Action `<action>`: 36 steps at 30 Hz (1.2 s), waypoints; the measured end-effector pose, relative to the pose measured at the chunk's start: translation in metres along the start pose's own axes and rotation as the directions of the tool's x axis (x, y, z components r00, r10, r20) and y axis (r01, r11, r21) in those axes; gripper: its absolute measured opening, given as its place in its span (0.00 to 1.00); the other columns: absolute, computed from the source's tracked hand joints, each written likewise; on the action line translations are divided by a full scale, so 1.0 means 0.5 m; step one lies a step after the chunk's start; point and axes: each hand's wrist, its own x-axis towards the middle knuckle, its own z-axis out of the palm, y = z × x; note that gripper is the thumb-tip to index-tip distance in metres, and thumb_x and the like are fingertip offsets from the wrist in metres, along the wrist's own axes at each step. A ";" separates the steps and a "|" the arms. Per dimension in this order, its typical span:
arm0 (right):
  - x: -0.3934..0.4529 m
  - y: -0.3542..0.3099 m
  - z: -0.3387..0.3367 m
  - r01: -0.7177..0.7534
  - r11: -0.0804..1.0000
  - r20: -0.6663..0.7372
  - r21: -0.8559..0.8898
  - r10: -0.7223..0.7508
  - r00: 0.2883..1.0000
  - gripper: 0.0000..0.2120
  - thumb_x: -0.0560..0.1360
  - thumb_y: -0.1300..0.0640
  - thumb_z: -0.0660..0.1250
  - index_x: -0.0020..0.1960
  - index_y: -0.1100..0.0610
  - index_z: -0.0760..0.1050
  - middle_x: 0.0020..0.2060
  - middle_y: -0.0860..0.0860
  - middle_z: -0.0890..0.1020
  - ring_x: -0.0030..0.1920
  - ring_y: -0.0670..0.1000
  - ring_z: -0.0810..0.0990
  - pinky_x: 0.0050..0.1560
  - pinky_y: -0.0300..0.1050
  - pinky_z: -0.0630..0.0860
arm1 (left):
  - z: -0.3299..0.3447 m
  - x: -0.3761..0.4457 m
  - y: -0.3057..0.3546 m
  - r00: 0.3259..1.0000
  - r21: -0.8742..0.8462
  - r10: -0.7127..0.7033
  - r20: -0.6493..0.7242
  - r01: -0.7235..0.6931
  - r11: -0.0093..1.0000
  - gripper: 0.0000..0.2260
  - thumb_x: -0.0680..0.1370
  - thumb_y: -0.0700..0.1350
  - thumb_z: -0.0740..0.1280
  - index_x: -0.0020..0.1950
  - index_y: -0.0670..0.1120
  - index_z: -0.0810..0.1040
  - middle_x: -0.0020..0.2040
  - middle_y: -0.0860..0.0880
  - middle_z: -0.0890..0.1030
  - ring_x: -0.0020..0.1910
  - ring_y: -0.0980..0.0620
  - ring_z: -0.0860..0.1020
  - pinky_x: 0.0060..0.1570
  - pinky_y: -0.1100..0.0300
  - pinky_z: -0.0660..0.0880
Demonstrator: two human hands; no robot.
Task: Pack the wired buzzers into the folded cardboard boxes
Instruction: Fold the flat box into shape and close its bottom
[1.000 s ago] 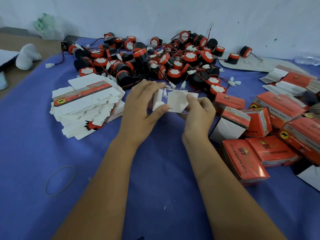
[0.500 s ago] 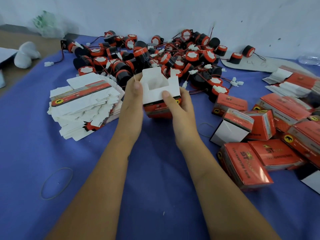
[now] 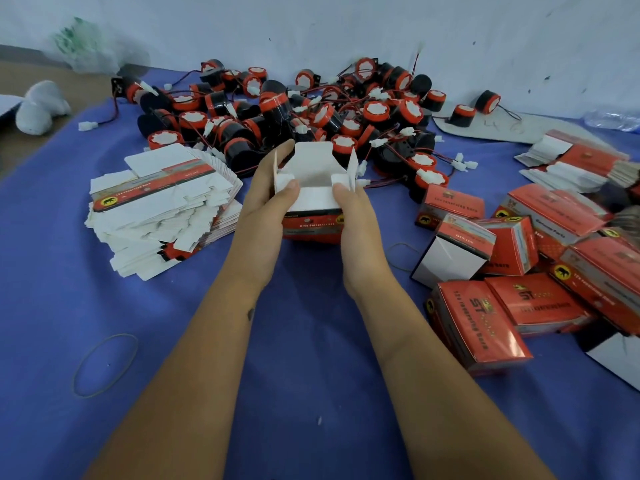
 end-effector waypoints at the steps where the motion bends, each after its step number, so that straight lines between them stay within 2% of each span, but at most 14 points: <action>1: 0.000 0.001 -0.001 0.012 1.000 -0.015 -0.021 -0.012 1.000 0.09 0.79 0.55 0.60 0.56 0.48 0.75 0.51 0.48 0.82 0.48 0.45 0.81 0.44 0.39 0.79 | 0.001 -0.001 0.000 1.000 0.027 0.006 -0.004 -0.006 1.000 0.21 0.78 0.42 0.60 0.69 0.57 0.72 0.69 0.53 0.76 0.65 0.54 0.76 0.57 0.59 0.75; 4: 0.000 0.008 -0.003 0.059 0.995 -0.029 -0.077 -0.061 0.998 0.13 0.76 0.61 0.59 0.52 0.45 0.75 0.47 0.45 0.81 0.45 0.44 0.78 0.44 0.41 0.77 | 0.005 -0.002 -0.003 0.999 0.088 -0.033 0.017 0.031 0.996 0.25 0.75 0.40 0.59 0.70 0.57 0.72 0.70 0.55 0.74 0.68 0.57 0.73 0.63 0.57 0.73; 6: 0.000 0.008 -0.003 0.065 0.995 -0.036 -0.074 -0.067 0.997 0.18 0.75 0.63 0.58 0.49 0.39 0.75 0.43 0.38 0.81 0.42 0.38 0.77 0.41 0.33 0.76 | 0.007 0.000 -0.006 0.994 0.046 -0.100 0.052 0.098 0.994 0.20 0.80 0.46 0.58 0.72 0.58 0.71 0.74 0.53 0.70 0.73 0.54 0.67 0.71 0.49 0.67; 8: 0.003 0.009 -0.005 0.043 0.998 -0.056 -0.053 -0.046 0.997 0.20 0.74 0.63 0.57 0.47 0.37 0.75 0.42 0.37 0.81 0.41 0.38 0.78 0.40 0.34 0.75 | 0.007 0.000 -0.004 0.989 -0.030 -0.131 0.063 0.133 0.991 0.16 0.84 0.53 0.53 0.70 0.61 0.73 0.75 0.52 0.69 0.74 0.54 0.66 0.74 0.47 0.63; 11: 0.006 0.012 -0.005 -0.009 1.000 -0.068 -0.015 0.008 0.998 0.15 0.71 0.60 0.58 0.48 0.42 0.76 0.43 0.45 0.81 0.43 0.47 0.77 0.43 0.45 0.75 | 0.008 -0.004 0.003 0.991 -0.012 -0.121 0.065 0.122 0.993 0.15 0.83 0.56 0.53 0.64 0.68 0.76 0.70 0.59 0.74 0.71 0.57 0.70 0.73 0.48 0.64; 14: 0.007 0.008 -0.006 -0.052 0.999 -0.053 -0.003 0.052 0.997 0.12 0.73 0.61 0.59 0.50 0.48 0.77 0.39 0.45 0.80 0.41 0.47 0.77 0.43 0.45 0.74 | 0.012 -0.006 -0.003 0.992 0.074 -0.125 0.032 0.122 0.990 0.14 0.82 0.54 0.58 0.65 0.69 0.73 0.72 0.59 0.72 0.72 0.57 0.68 0.73 0.47 0.64; 17: 0.005 0.008 -0.006 -0.059 0.996 0.005 0.068 0.059 0.998 0.12 0.75 0.59 0.61 0.54 0.48 0.78 0.43 0.46 0.84 0.45 0.48 0.82 0.43 0.44 0.79 | 0.014 -0.002 -0.008 0.989 0.085 -0.145 -0.044 0.148 0.985 0.18 0.83 0.44 0.58 0.65 0.65 0.73 0.69 0.57 0.75 0.67 0.57 0.73 0.67 0.52 0.71; 19: 0.003 0.007 -0.006 -0.080 0.975 0.071 0.206 0.067 0.995 0.11 0.77 0.52 0.62 0.57 0.50 0.78 0.49 0.48 0.85 0.49 0.49 0.83 0.44 0.43 0.81 | 0.015 0.001 -0.007 0.981 0.092 -0.167 -0.099 0.176 0.980 0.19 0.82 0.41 0.57 0.66 0.61 0.74 0.67 0.55 0.76 0.63 0.54 0.77 0.60 0.54 0.75; 21: 0.007 0.002 -0.010 -0.126 0.937 0.108 0.325 0.095 0.990 0.18 0.80 0.43 0.57 0.60 0.50 0.79 0.54 0.51 0.84 0.54 0.51 0.83 0.46 0.43 0.80 | 0.017 0.006 -0.007 0.972 0.096 -0.183 -0.147 0.198 0.975 0.19 0.83 0.40 0.56 0.66 0.59 0.74 0.65 0.54 0.78 0.58 0.55 0.79 0.53 0.57 0.77; 23: 0.011 -0.006 -0.014 -0.167 0.924 0.109 0.343 0.137 0.985 0.22 0.80 0.39 0.54 0.63 0.51 0.77 0.58 0.54 0.82 0.57 0.53 0.82 0.50 0.47 0.80 | 0.020 0.008 -0.005 0.963 0.081 -0.193 -0.187 0.211 0.974 0.19 0.83 0.40 0.56 0.61 0.64 0.75 0.61 0.58 0.79 0.54 0.59 0.80 0.48 0.61 0.77; 26: 0.010 -0.006 -0.012 -0.192 0.948 0.100 0.254 0.171 0.980 0.22 0.79 0.44 0.61 0.69 0.52 0.73 0.63 0.56 0.79 0.61 0.56 0.79 0.61 0.55 0.77 | 0.022 0.006 -0.001 0.975 0.087 -0.155 -0.160 0.171 0.981 0.20 0.83 0.39 0.56 0.59 0.64 0.75 0.61 0.56 0.79 0.55 0.57 0.80 0.49 0.62 0.77; 27: 0.009 -0.004 -0.010 -0.172 0.963 0.105 0.207 0.153 0.983 0.18 0.80 0.48 0.62 0.68 0.52 0.73 0.62 0.56 0.80 0.60 0.56 0.79 0.61 0.54 0.77 | 0.024 0.005 0.001 0.980 0.088 -0.136 -0.148 0.150 0.985 0.21 0.83 0.38 0.56 0.57 0.65 0.76 0.60 0.56 0.80 0.54 0.57 0.79 0.49 0.61 0.77; 31: 0.005 -0.006 -0.004 -0.086 0.977 0.005 0.197 0.087 0.996 0.12 0.79 0.62 0.61 0.59 0.53 0.77 0.50 0.53 0.83 0.46 0.51 0.82 0.44 0.46 0.81 | 0.029 -0.001 0.002 0.982 0.035 -0.126 -0.137 0.132 0.991 0.17 0.81 0.42 0.58 0.48 0.62 0.81 0.52 0.55 0.82 0.49 0.56 0.80 0.45 0.60 0.77; 36: 0.002 -0.007 -0.005 -0.040 0.989 -0.021 0.144 0.044 0.999 0.10 0.79 0.61 0.60 0.49 0.50 0.79 0.52 0.58 0.81 0.46 0.53 0.81 0.39 0.46 0.79 | 0.026 -0.001 0.006 0.979 -0.067 -0.176 -0.104 0.169 0.983 0.12 0.77 0.49 0.62 0.40 0.54 0.84 0.43 0.52 0.84 0.42 0.54 0.82 0.38 0.61 0.78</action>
